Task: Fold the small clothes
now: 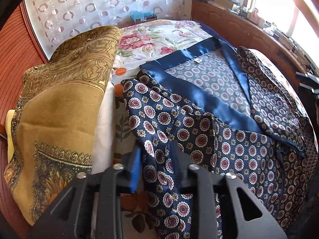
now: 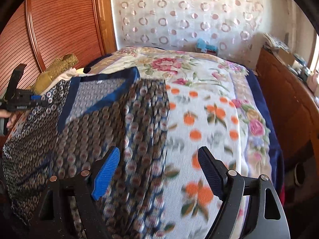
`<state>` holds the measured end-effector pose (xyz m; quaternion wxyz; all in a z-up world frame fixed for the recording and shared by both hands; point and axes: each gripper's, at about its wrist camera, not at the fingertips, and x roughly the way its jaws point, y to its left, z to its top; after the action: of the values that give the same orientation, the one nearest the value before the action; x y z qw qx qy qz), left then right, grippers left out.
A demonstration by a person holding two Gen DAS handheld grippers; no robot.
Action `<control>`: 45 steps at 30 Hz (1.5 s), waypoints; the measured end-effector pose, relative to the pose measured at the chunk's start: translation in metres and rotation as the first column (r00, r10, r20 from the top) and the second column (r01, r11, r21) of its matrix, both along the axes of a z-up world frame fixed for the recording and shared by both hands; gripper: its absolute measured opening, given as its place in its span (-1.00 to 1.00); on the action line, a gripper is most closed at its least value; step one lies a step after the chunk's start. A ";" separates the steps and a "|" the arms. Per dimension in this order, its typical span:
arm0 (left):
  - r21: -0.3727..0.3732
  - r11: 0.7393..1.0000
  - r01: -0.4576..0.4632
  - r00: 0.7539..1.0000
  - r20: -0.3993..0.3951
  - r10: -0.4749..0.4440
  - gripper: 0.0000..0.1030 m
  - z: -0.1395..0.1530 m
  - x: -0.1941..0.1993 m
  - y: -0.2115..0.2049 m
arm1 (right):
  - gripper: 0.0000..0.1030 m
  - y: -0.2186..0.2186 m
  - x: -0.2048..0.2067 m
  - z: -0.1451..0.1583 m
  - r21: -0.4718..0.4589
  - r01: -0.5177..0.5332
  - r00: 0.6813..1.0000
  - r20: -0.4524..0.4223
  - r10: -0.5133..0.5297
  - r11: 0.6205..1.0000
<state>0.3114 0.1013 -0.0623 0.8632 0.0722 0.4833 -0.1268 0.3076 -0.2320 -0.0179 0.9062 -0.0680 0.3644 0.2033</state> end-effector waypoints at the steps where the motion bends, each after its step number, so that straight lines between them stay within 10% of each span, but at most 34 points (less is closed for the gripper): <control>1: 0.005 1.000 -0.005 1.000 0.000 0.005 -0.34 -0.001 0.001 0.000 | 0.60 0.001 0.011 0.000 0.001 -0.005 1.000 -0.007 0.005 1.000; 17: -0.074 0.996 -0.045 0.999 -0.010 0.044 -0.31 -0.011 0.022 -0.001 | 0.55 0.041 0.137 -0.033 -0.008 -0.077 0.986 -0.147 0.075 0.997; 37: -0.088 0.994 -0.059 0.998 0.021 0.061 -0.31 -0.010 0.037 -0.005 | 0.13 0.058 0.169 -0.037 -0.020 -0.097 0.985 -0.143 0.094 0.995; 40: -0.090 0.994 -0.060 0.998 0.027 0.063 -0.31 -0.008 0.039 -0.006 | -0.04 0.059 0.169 -0.037 -0.020 -0.105 0.985 -0.142 0.101 0.994; 45: -0.093 0.994 -0.058 0.997 0.039 0.062 -0.87 -0.008 0.042 -0.010 | -0.88 0.063 0.165 -0.035 -0.008 -0.157 0.978 -0.142 0.154 0.988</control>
<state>0.3535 0.0910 -0.0699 0.8790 0.0204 0.4607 -0.1213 0.4722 -0.1686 -0.0531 0.8589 -0.0904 0.4230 0.2743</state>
